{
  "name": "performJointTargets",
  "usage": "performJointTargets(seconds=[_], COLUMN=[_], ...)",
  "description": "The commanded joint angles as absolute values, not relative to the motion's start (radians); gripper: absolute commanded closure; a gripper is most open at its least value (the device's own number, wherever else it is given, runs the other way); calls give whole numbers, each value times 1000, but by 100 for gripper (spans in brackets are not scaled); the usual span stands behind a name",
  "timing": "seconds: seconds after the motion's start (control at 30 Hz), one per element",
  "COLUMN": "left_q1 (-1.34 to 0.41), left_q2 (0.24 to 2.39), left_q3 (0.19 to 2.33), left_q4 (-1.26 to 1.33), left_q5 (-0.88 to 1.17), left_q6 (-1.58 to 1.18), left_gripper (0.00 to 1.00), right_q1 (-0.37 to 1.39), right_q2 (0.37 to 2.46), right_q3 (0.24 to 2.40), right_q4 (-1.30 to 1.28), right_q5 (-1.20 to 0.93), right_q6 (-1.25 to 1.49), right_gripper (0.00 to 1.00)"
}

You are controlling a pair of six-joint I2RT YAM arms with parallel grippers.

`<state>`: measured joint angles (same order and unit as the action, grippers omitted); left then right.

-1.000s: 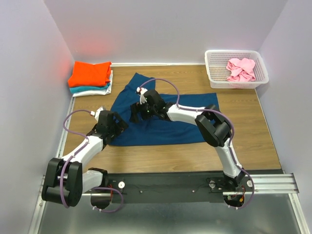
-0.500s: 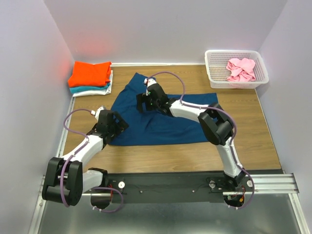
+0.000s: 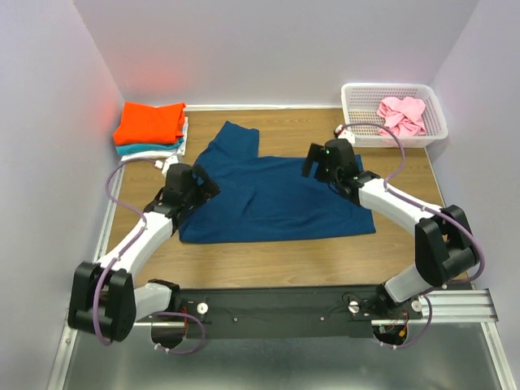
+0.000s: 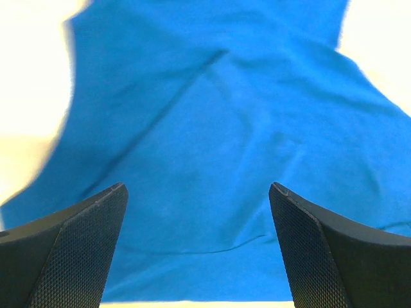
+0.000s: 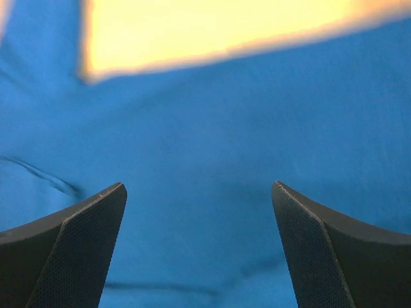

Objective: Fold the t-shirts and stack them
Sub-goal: Fold the tshirt

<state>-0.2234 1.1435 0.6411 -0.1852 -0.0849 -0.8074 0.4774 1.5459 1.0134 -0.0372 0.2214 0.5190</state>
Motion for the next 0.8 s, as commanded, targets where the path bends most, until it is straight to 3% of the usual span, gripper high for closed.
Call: performJointTargets(seconds=[0.0,0.27,0.77], left_q1=[-302,-374,-374], left_q2=[1264,1499,1376], left_q3=[724,798,535], left_q4=[-108,-51,-72], left_q5=[-86,-52,-69], left_q6=[-773,-787,-907], left_gripper=[2,2,2], right_q1=[489,483,485], right_q2=[1513,1486,1468], right_q3=[916,813,651], right_q4=[-169,-210,-219], right_q5=[276,273,189], right_q6=[597,641,718], right_gripper=[0,0,0])
